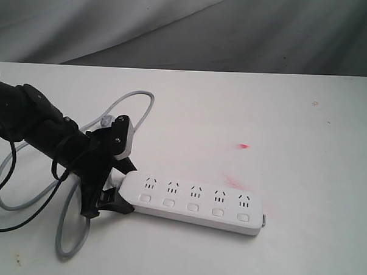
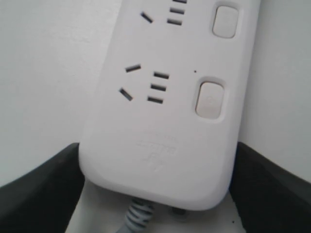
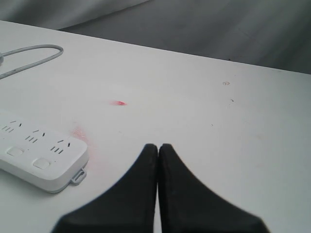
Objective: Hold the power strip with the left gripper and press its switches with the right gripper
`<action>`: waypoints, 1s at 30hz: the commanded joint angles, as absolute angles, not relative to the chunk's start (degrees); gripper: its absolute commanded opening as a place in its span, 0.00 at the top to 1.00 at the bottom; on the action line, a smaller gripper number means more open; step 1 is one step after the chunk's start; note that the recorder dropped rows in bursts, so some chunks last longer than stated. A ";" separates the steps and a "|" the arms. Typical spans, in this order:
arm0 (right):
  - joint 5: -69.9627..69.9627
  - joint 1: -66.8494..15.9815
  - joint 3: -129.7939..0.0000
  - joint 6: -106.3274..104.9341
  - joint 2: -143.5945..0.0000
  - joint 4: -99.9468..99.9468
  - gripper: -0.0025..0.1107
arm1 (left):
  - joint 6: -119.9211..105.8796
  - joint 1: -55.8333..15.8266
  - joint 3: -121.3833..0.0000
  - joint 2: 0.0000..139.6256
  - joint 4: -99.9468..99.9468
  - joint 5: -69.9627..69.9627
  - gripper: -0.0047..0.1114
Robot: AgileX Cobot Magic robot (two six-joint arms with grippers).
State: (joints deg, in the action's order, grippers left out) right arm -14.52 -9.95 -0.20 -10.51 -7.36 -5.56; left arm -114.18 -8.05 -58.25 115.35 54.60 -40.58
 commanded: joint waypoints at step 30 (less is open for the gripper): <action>-14.36 -9.59 0.00 -10.49 -7.12 -4.87 0.98 | -106.45 -8.04 -58.32 89.59 50.45 -33.86 0.07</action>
